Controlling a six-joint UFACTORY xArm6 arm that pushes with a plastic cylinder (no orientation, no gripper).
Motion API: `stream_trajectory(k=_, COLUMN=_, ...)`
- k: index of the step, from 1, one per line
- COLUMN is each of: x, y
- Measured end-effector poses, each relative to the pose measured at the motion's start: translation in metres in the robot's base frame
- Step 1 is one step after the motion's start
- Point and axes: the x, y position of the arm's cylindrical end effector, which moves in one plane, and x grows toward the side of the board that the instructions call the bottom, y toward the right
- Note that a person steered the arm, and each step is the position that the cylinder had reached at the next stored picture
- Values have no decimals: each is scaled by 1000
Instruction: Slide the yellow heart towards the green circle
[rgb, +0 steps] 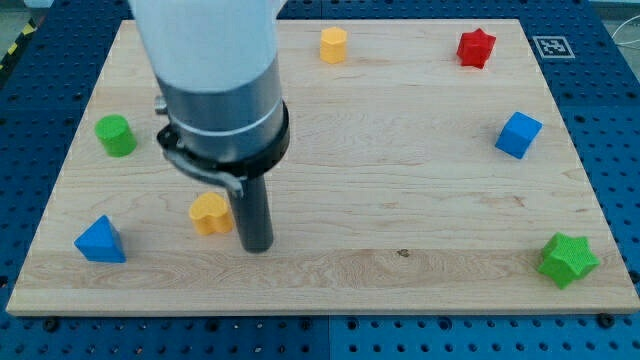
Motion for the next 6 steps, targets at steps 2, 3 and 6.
stream_trajectory(k=2, x=-16, y=-36)
stream_trajectory(k=3, x=-43, y=-48)
stream_trajectory(k=6, x=-112, y=-93)
